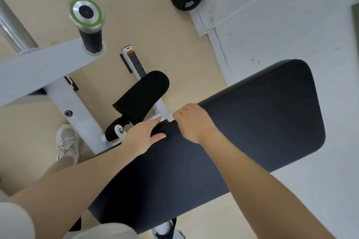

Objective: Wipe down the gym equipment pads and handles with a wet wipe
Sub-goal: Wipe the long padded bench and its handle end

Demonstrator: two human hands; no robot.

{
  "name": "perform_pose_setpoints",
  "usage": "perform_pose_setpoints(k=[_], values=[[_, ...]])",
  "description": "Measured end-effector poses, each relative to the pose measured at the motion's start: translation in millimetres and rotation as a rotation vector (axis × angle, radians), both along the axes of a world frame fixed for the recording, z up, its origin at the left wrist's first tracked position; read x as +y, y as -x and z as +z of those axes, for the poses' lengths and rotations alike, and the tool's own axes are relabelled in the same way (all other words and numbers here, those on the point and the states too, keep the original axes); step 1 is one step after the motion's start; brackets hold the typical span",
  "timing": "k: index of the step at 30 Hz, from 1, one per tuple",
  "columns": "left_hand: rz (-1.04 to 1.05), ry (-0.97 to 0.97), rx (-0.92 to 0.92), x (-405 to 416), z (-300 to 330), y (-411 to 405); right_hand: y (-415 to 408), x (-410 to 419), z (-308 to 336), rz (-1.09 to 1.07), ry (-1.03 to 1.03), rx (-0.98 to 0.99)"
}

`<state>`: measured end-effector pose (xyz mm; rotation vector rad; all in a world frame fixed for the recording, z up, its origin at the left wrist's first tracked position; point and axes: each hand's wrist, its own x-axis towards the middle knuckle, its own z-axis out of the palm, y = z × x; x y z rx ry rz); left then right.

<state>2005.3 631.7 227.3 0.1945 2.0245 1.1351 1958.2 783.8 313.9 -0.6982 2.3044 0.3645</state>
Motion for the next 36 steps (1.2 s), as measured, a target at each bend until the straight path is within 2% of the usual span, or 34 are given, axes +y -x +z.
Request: perform_pose_setpoints(k=[3,8,13,18,26,30,32,36], values=[[0.008,-0.012,-0.067,-2,3,10,22,32,17,-0.037,-0.069,0.090],[-0.035,-0.109,0.004,9,7,24,31,67,24,-0.082,-0.071,0.392],[-0.003,-0.184,0.050,28,14,38,-6,41,-9,0.034,-0.009,0.284],[0.016,-0.181,0.062,33,17,40,1,54,-6,0.108,0.095,0.316],[0.037,-0.290,0.117,87,57,79,60,134,50,-0.153,-0.029,0.596],[-0.001,-0.302,0.140,116,63,103,70,136,57,-0.319,-0.097,0.697],[0.007,-0.272,0.146,122,60,108,61,121,51,-0.330,-0.069,0.693],[0.052,-0.284,0.134,125,57,107,27,97,39,-0.247,0.057,0.543]])
